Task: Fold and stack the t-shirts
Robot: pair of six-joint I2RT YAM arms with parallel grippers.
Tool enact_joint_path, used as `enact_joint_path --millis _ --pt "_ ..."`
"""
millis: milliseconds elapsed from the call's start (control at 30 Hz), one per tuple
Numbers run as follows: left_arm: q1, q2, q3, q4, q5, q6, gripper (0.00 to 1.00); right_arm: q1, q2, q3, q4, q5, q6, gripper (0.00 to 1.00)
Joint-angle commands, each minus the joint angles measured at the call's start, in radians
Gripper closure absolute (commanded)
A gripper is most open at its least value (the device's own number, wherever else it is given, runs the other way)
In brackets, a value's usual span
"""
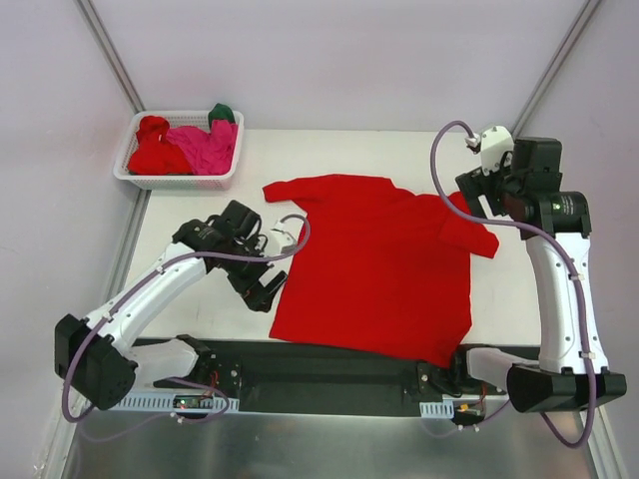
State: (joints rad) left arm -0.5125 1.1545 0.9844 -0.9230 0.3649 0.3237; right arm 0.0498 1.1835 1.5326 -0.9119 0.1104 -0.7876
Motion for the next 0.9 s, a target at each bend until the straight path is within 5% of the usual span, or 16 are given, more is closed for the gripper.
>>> enact_joint_path --millis 0,400,867 --pt "-0.127 0.065 0.085 -0.131 0.065 0.098 0.01 0.038 -0.024 0.003 -0.041 -0.002 0.024 0.04" --pt "-0.303 0.379 0.158 -0.07 -0.248 0.302 0.01 0.041 -0.059 -0.051 -0.024 0.017 0.002 0.04" --pt "-0.461 0.58 0.182 0.271 -0.486 0.201 0.01 0.041 -0.071 -0.074 -0.018 0.032 -0.01 0.04"
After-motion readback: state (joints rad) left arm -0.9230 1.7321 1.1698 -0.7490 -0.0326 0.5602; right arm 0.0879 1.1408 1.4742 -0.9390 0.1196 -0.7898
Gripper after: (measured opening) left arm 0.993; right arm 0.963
